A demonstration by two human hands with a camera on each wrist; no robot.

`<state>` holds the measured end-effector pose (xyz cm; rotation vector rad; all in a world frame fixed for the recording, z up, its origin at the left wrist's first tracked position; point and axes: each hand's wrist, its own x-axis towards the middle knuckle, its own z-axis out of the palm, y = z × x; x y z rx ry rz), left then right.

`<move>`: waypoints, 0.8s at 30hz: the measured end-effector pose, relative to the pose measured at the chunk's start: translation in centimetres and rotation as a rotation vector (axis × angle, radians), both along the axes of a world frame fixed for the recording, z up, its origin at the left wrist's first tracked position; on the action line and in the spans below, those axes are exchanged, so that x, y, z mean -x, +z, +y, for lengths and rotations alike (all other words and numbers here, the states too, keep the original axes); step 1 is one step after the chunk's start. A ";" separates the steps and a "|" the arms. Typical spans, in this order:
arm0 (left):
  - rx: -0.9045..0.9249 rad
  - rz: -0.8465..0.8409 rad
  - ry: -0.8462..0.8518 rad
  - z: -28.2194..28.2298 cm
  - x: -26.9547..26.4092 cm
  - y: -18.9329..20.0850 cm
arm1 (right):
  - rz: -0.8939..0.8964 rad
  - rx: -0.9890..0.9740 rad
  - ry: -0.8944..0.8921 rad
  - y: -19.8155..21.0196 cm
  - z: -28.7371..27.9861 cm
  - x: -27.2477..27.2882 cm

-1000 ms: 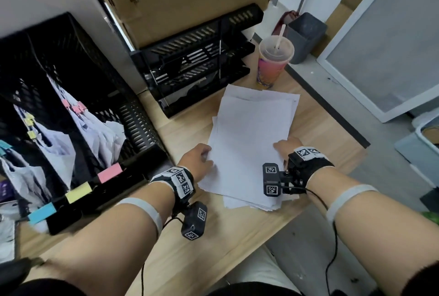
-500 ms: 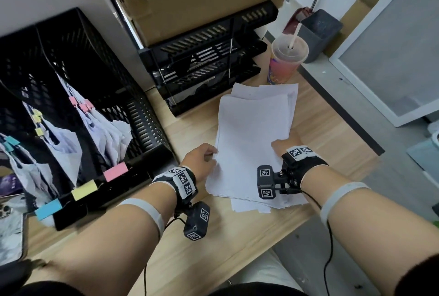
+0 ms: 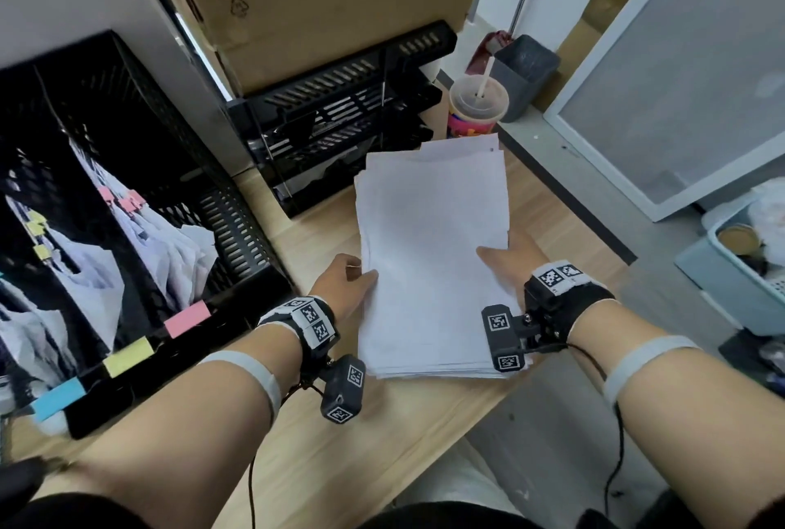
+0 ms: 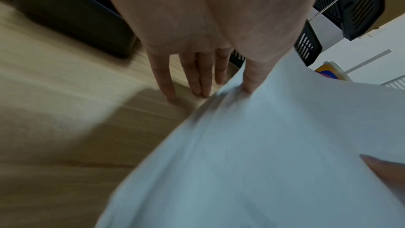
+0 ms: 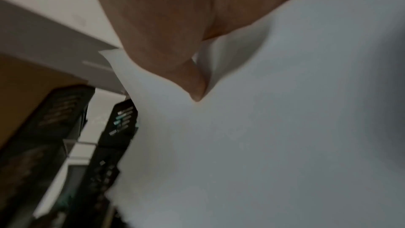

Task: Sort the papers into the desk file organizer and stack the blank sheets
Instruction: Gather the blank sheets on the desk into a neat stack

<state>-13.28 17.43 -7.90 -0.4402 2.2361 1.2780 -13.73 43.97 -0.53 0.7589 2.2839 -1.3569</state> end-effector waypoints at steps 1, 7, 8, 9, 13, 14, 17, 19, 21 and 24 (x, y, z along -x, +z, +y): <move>-0.008 -0.005 0.016 0.3 0.0 0.3 | -0.021 -0.051 0.042 -0.1 0.3 -0.1; -0.126 -0.162 0.089 1.5 0.1 0.2 | -0.238 -0.347 0.213 -4.2 0.6 0.0; -0.148 -0.182 0.129 1.3 0.2 -0.1 | -0.249 -0.382 0.222 -5.0 0.4 0.0; -0.157 -0.196 0.151 1.2 0.3 -0.6 | -0.254 -0.403 0.223 -5.2 0.0 -0.1; -0.193 -0.253 0.189 0.3 0.7 -4.1 | -0.230 -0.319 0.173 -4.5 -0.8 -0.4; -0.199 -0.253 0.188 0.4 0.6 -3.9 | -0.226 -0.263 0.165 -4.4 -0.7 -0.4; -0.208 -0.257 0.168 1.2 0.2 -2.2 | -0.269 -0.190 0.168 -4.5 -0.4 -0.7; -0.213 -0.258 0.134 1.5 -0.2 -1.8 | -0.252 -0.171 0.173 -4.8 -0.4 -0.9; -0.193 -0.237 0.104 1.8 -0.5 -2.2 | -0.200 -0.122 0.166 -4.6 -0.5 -1.2; -0.151 -0.163 0.097 2.3 -0.6 -2.0 | -0.112 -0.048 0.158 -3.7 -0.8 -1.6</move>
